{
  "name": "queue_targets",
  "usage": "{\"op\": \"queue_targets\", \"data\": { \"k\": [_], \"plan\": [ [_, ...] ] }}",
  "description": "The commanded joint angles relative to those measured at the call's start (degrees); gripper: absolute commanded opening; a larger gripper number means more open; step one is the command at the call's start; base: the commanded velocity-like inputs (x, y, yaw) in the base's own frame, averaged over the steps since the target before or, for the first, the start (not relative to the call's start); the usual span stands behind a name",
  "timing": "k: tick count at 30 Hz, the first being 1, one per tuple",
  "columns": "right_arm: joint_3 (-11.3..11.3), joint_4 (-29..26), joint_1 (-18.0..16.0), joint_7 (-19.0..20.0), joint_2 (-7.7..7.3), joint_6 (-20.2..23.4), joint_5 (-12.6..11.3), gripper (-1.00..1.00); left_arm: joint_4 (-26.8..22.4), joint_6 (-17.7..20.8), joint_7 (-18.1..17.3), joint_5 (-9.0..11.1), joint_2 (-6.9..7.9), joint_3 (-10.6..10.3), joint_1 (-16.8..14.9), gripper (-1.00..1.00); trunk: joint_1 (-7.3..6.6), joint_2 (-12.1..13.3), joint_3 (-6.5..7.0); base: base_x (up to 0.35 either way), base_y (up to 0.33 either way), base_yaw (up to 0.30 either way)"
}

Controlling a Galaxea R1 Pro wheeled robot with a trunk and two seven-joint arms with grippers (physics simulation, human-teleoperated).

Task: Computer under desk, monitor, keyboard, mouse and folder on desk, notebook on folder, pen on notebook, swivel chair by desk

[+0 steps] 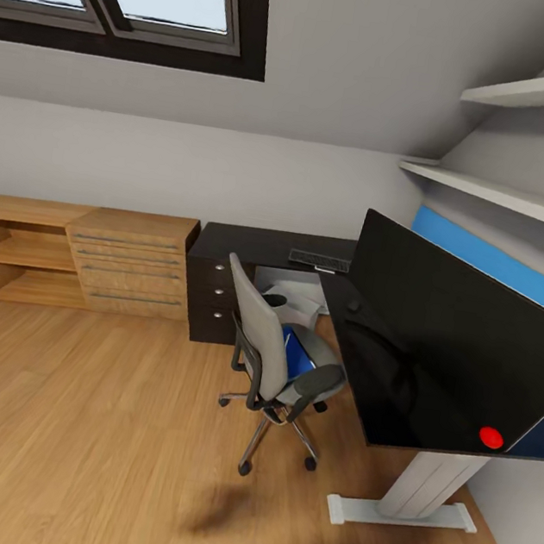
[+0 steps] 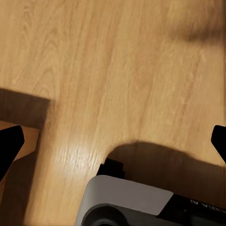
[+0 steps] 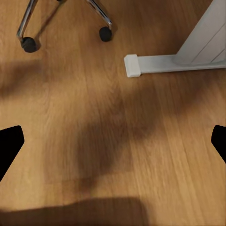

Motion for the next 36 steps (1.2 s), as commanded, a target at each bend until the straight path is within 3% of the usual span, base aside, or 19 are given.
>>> {"op": "queue_targets", "data": {
  "k": [1,12,36],
  "plan": [
    [0.00,0.07,-0.04,-0.40,0.01,-0.11,0.36,1.00,0.02,-0.17,0.08,0.34,-0.02,-0.22,-0.03,1.00,0.23,-0.46,-0.25,0.000,0.000,0.000],
    [0.03,0.53,-0.04,-0.41,-0.09,-0.10,0.44,1.00,0.02,-1.92,-0.12,0.14,-0.46,-0.33,-0.03,1.00,2.64,-4.87,-2.22,0.000,0.000,0.193],
    [0.03,0.54,-0.04,-0.41,-0.11,-0.08,0.44,1.00,0.11,-1.92,-0.38,0.11,-0.49,-0.35,-0.03,1.00,7.92,-14.50,-6.53,0.029,0.093,0.008]
  ]
}}
